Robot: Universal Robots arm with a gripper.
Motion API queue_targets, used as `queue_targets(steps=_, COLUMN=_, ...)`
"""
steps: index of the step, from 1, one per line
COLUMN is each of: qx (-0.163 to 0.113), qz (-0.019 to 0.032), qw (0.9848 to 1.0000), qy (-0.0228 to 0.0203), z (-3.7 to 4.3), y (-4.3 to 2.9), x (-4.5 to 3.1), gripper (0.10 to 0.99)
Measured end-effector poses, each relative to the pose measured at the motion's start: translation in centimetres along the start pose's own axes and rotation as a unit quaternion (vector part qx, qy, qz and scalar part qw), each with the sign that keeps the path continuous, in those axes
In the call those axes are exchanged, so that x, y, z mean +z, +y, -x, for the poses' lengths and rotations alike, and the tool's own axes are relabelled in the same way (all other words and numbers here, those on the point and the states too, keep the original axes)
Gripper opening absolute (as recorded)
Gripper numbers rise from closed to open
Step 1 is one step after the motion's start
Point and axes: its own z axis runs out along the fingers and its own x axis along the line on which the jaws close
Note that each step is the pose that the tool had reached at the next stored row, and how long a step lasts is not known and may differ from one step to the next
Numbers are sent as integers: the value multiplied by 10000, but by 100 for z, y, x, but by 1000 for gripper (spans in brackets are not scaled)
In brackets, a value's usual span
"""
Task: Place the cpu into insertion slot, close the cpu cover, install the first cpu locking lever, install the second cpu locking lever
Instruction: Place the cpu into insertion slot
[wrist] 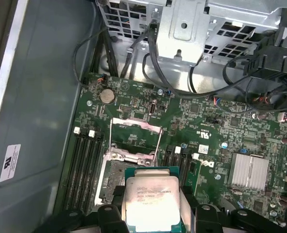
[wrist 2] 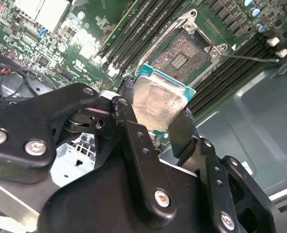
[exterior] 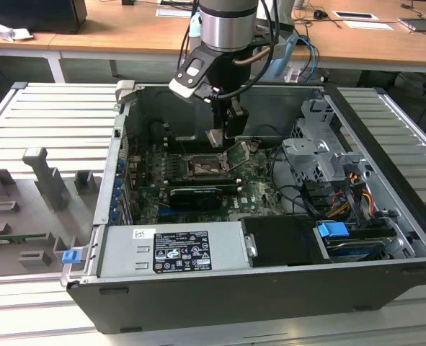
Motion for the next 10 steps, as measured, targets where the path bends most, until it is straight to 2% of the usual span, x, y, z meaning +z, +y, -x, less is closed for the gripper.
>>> queue_targets(steps=2, qx=93, qz=0, qw=10000, qy=-7, z=1, y=-2, x=21, gripper=529)
queue_targets(steps=10, qx=103, qz=-3, qw=9999, qy=-8, z=1, y=-7, x=81, gripper=529)
